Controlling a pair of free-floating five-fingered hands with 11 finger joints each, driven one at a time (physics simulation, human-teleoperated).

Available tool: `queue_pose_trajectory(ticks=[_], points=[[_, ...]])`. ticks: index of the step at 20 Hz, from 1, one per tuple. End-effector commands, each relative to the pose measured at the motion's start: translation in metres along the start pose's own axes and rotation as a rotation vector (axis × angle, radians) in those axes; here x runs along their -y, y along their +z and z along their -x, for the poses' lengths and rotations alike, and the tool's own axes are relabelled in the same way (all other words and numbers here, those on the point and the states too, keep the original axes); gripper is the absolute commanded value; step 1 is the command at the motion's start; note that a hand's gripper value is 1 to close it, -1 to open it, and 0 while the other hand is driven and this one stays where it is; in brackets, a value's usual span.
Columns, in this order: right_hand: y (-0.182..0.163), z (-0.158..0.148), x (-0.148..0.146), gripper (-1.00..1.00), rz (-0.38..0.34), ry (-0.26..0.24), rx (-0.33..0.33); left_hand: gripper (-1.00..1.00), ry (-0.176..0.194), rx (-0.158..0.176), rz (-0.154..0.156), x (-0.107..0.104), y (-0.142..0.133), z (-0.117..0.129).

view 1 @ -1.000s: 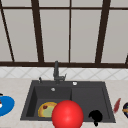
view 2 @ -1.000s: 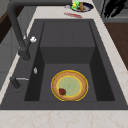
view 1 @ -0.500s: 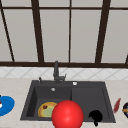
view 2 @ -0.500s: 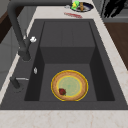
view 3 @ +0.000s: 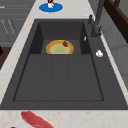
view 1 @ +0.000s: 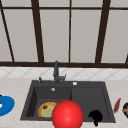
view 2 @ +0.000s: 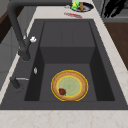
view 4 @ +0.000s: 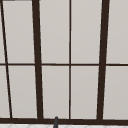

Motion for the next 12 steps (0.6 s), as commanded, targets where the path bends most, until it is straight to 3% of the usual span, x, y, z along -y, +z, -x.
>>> queue_pose_trajectory(ticks=[1,6,12], points=[[0.0,0.0,0.0,0.0,0.0,0.0,0.0,-1.0,-0.002,-0.018,-0.005,0.0,-0.007,0.001],[0.0,0.0,0.0,0.0,0.0,0.0,0.0,-1.0,-0.007,-0.01,-0.022,0.012,-0.006,0.019],[0.0,0.0,0.0,0.0,0.0,0.0,0.0,-1.0,-0.003,-0.014,-0.019,0.019,-0.006,0.038]])
